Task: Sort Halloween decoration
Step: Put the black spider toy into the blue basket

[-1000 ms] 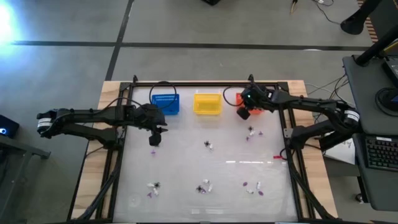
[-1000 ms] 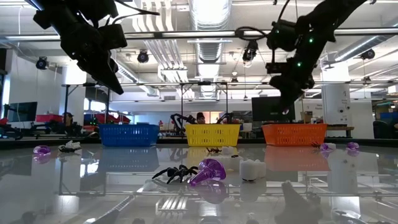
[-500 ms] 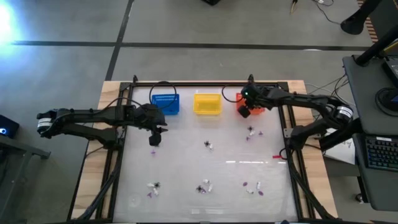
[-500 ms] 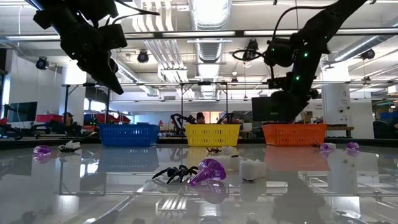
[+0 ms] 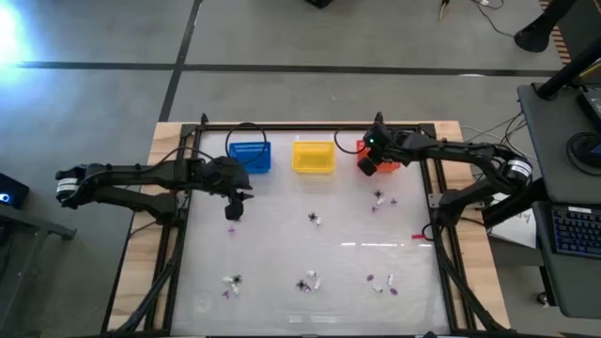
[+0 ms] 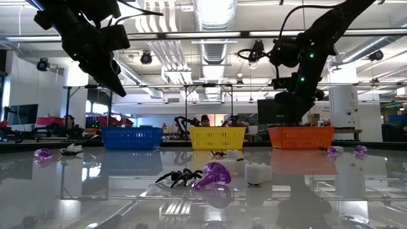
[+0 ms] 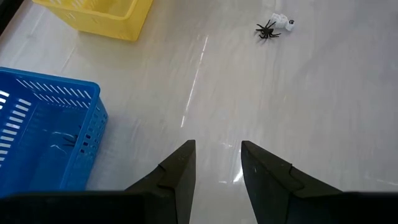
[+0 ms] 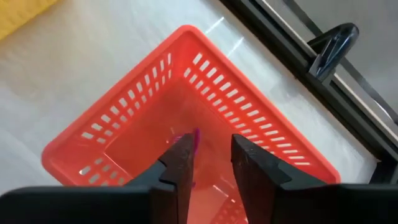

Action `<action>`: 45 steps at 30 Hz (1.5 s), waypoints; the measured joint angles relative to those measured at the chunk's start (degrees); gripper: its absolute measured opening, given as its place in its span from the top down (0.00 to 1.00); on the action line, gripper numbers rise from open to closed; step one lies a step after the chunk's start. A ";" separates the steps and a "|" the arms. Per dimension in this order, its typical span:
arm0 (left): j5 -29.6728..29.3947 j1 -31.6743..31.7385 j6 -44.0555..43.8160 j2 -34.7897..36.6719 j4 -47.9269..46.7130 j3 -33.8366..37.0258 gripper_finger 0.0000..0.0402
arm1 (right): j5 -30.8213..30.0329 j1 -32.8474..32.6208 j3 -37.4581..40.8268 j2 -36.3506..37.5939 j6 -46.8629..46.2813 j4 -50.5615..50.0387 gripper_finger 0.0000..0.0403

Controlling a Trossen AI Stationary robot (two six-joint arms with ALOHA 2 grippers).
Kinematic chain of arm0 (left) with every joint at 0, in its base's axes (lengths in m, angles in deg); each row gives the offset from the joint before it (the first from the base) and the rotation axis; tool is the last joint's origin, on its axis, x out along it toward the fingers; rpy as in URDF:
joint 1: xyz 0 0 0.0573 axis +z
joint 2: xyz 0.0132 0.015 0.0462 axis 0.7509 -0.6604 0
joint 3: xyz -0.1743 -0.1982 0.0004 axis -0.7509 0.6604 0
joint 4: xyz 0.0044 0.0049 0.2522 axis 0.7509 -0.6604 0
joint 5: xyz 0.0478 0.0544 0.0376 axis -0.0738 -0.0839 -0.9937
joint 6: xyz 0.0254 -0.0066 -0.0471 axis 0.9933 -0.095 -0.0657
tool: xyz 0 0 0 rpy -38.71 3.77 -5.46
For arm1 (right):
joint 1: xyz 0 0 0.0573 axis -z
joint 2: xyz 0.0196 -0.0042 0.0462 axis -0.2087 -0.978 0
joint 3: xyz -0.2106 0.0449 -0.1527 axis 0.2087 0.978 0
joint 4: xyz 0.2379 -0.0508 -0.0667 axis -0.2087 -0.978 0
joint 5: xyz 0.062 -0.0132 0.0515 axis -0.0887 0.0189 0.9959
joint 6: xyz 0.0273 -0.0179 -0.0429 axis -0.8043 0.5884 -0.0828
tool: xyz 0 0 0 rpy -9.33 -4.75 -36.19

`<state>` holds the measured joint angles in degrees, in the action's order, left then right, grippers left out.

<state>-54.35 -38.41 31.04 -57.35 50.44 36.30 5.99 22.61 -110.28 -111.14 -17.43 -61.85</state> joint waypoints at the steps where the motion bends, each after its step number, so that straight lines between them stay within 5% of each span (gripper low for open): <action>1: 0.27 -0.02 -0.02 -0.01 -0.17 0.00 0.72 | 0.00 0.00 0.00 0.30 0.00 -0.03 0.74; 13: 11.46 -1.22 -10.00 -0.26 -1.12 0.00 0.70 | 0.00 0.00 -0.72 2.30 -0.03 -0.11 0.74; 22: 11.41 -11.05 -19.89 -3.46 -3.80 3.87 0.66 | 0.02 -0.02 -0.74 2.30 -0.15 -0.09 0.73; 45: 5.35 -36.33 -46.56 -19.24 7.19 3.30 0.66 | 0.51 -0.26 -0.76 2.30 -6.03 -0.22 0.72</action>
<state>-48.99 -74.74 -15.52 -76.58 57.63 39.61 6.50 22.35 -111.04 -108.84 -23.46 -62.08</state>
